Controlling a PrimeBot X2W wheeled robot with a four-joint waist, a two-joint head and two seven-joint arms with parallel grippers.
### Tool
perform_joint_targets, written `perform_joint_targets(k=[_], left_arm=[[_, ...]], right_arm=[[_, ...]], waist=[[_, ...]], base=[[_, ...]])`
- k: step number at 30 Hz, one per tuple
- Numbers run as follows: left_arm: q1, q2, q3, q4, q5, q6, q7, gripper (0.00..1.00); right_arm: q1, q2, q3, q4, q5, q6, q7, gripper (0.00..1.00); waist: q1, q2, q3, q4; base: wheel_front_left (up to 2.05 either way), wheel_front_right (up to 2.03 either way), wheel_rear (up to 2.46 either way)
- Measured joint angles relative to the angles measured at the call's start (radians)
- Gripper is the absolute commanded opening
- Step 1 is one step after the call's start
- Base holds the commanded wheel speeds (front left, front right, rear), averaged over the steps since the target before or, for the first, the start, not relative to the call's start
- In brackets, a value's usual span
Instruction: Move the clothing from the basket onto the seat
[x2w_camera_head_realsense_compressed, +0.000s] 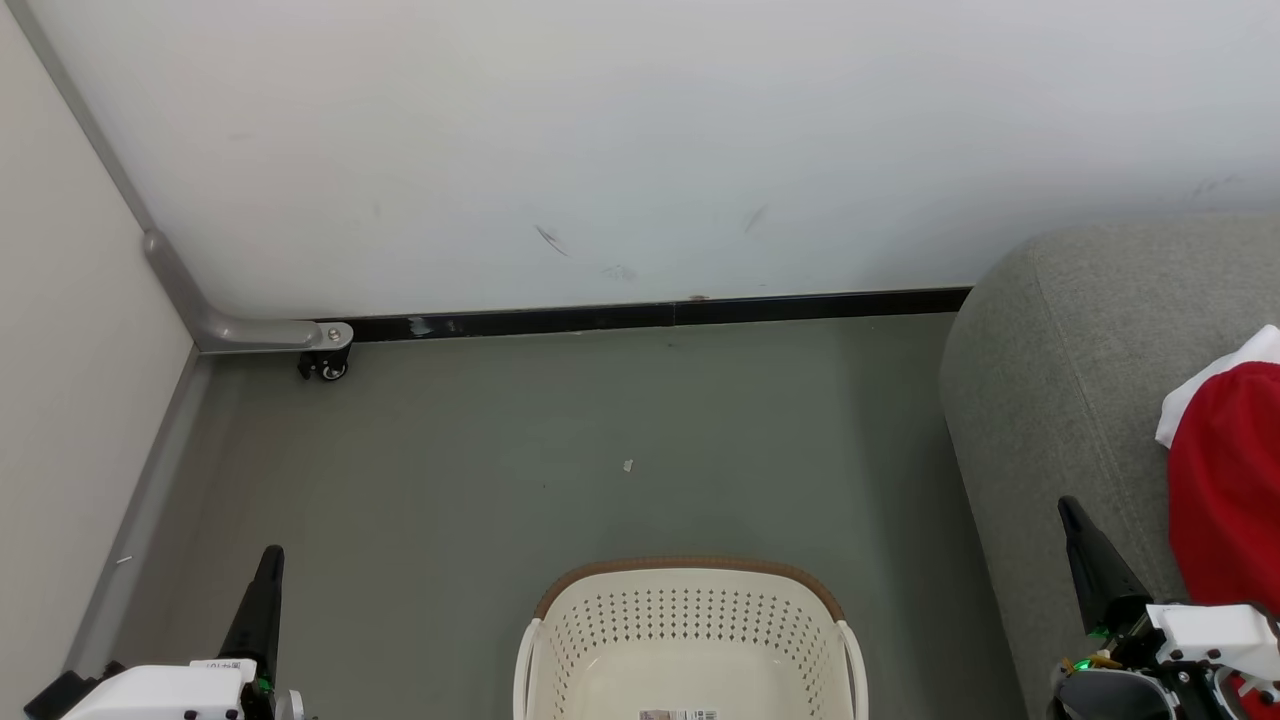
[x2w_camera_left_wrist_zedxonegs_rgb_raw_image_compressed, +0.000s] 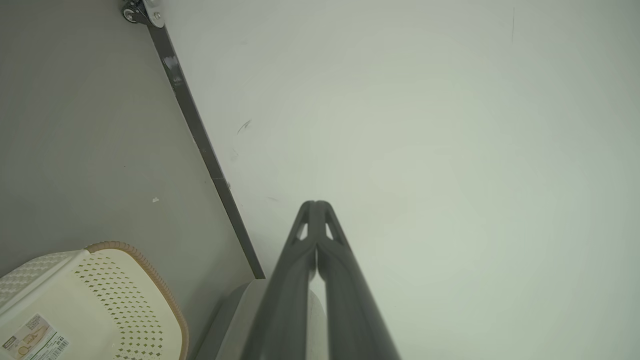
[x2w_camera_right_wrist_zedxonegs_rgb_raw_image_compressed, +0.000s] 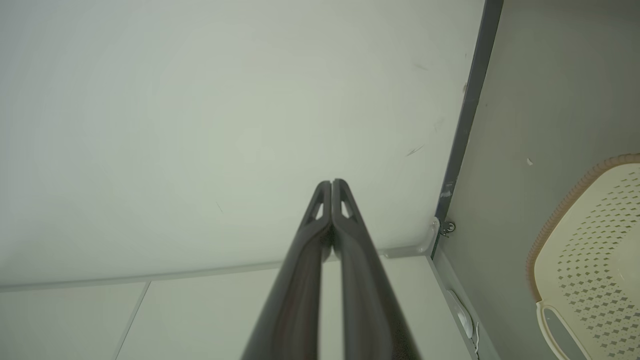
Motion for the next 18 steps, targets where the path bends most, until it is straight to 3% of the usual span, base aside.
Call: perform_joint_targets(k=[18], left_arm=[[0.000,0.000,0.000,-0.002,0.000,-0.001,0.000,0.00]], right_arm=[[0.000,0.000,-0.003,0.003,0.000,0.000,0.000,0.00]], waist=[[-0.0001,0.0000,0.000,0.000]], base=[[0.00,0.00,0.00]])
